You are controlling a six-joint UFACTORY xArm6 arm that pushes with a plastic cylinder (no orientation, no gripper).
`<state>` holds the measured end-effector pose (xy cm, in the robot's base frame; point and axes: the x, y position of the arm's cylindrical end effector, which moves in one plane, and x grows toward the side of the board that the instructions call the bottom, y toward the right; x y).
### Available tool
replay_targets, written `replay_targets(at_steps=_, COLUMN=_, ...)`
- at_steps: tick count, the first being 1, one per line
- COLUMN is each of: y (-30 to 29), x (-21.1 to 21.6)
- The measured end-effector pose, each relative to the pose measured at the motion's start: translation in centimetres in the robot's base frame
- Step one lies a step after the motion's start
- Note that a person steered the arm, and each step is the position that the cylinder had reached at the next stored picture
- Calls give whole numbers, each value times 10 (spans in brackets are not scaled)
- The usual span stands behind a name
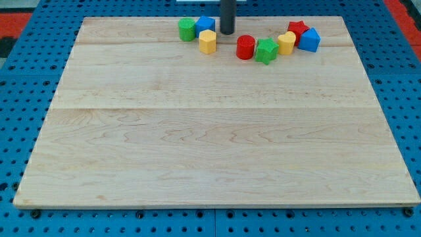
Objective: Push the red star in between the green star and the heart
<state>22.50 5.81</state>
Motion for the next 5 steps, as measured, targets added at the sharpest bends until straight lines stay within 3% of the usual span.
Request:
replay_targets(at_steps=1, y=100, x=-23)
replay_targets(at_steps=2, y=151, x=-17)
replay_targets(at_steps=4, y=81, x=67)
replay_targets(at_steps=5, y=99, x=89)
